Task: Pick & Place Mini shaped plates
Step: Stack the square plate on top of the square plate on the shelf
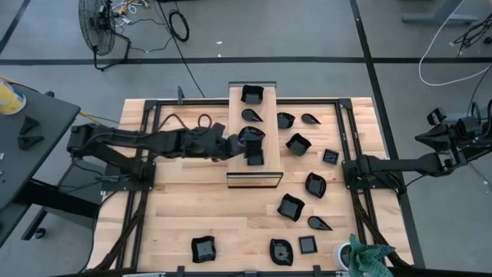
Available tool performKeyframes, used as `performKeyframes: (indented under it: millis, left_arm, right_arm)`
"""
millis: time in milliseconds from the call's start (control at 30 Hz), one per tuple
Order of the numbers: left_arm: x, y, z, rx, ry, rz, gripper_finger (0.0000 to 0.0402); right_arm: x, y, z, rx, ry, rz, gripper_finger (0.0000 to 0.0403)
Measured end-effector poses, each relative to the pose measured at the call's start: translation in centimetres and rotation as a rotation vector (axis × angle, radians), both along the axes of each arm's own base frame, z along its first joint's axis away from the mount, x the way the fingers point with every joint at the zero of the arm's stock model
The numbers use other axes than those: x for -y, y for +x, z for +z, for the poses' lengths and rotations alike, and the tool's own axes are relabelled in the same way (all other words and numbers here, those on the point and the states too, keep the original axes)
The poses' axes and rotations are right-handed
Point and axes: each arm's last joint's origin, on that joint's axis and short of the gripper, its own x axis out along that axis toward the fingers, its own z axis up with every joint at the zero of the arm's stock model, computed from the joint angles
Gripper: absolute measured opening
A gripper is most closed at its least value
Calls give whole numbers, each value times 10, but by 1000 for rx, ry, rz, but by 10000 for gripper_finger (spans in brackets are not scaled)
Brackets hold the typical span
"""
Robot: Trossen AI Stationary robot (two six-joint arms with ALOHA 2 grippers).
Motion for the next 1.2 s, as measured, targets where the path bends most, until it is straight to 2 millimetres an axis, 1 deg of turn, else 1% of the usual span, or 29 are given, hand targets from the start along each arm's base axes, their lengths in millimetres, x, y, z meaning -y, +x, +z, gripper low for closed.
performKeyframes:
  millis: [267, 633, 900, 1200]
  left_arm:
    - [-6, 12, -15, -46, -53, 19, 8]
    - [-6, 21, -32, -99, -79, 4, 7]
    - [-10, 21, -35, -122, -84, 14, 7]
    - [-11, 20, -37, -151, -80, 16, 12]
  right_arm:
    - [0, 0, 0, 0, 0, 0, 10]
    - [0, 0, 0, 0, 0, 0, 10]
    - [0, 0, 0, 0, 0, 0, 10]
    - [0, 0, 0, 0, 0, 0, 10]
